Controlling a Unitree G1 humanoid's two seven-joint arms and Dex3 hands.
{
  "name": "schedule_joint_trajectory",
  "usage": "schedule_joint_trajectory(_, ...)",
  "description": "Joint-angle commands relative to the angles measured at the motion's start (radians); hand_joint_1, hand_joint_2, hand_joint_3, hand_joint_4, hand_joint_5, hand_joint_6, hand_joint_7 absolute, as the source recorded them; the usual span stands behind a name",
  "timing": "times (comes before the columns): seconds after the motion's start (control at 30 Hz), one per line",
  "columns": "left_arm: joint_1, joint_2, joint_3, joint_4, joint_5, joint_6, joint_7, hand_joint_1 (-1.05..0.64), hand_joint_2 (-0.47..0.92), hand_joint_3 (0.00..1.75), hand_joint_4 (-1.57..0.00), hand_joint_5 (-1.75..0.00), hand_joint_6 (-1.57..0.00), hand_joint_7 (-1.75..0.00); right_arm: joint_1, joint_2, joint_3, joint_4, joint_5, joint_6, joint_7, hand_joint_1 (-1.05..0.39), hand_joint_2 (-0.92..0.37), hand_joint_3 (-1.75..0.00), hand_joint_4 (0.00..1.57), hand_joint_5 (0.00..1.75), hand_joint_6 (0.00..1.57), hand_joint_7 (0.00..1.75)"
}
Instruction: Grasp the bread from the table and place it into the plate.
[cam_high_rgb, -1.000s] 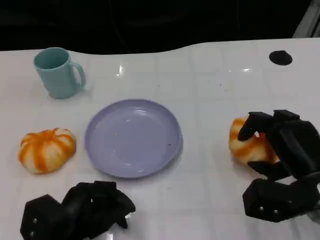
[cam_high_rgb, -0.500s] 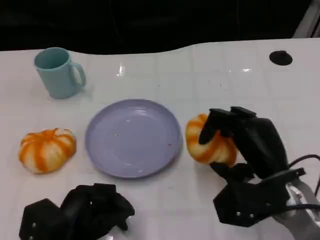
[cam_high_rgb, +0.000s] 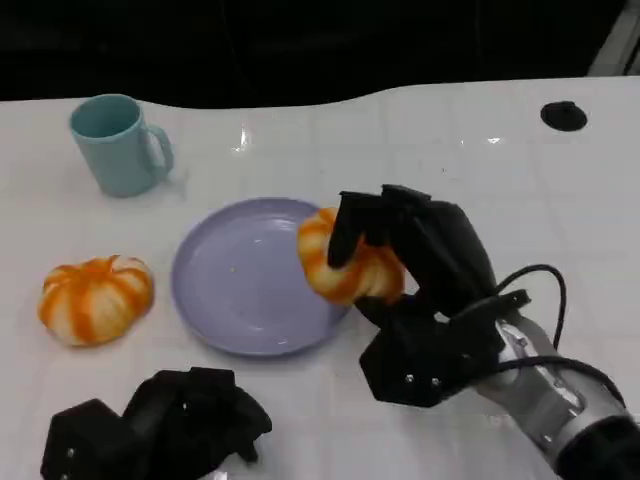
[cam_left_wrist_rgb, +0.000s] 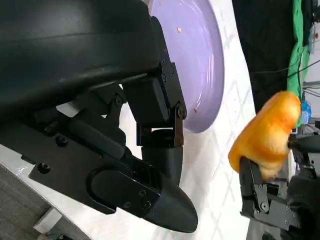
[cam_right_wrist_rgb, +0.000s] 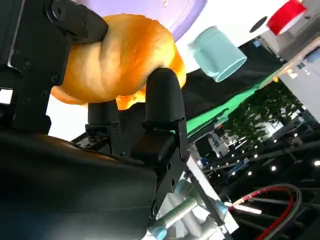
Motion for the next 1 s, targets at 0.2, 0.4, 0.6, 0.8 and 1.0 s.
schedule_joint_trajectory(0.2,0.012,0.017,0.001,0.018,0.002,0.003,-0.006,-1.03,0.82,0.01,-0.89,-1.52,-1.33,-0.73,-0.138,0.074,0.031,0.267,0.000,-0.063,-0.074,0.04,-0.16,-1.55,0.98,1.75,0.84,1.60)
schedule_joint_trajectory(0.4,0.007,0.019,-0.001,0.023,0.006,0.003,-0.003,-1.04,0.83,0.01,-0.90,-1.51,-1.34,-0.72,-0.193,0.125,0.026,0.377,0.017,-0.066,-0.099,0.01,-0.26,-1.37,0.91,1.75,0.81,1.49)
schedule_joint_trajectory(0.6,0.008,0.015,-0.004,0.013,0.008,0.016,0.004,-1.05,0.82,0.00,-0.91,-1.51,-1.35,-0.73,-0.216,0.133,0.018,0.409,0.059,-0.064,0.031,-0.10,-0.49,-0.97,0.57,1.14,0.68,0.67)
schedule_joint_trajectory(0.8,0.006,0.013,-0.005,0.015,0.008,0.017,0.005,-1.05,0.82,0.01,-0.90,-1.52,-1.34,-0.73,-0.203,0.100,0.043,0.366,0.045,-0.028,0.155,-0.40,-0.86,-0.21,0.03,0.28,0.24,0.02)
schedule_joint_trajectory(1.0,0.004,0.012,-0.006,0.015,0.009,0.017,0.008,-1.05,0.82,0.01,-0.91,-1.52,-1.34,-0.73,-0.155,0.062,0.039,0.263,0.075,-0.016,0.253,-0.55,-0.92,-0.19,0.00,0.12,0.13,0.00)
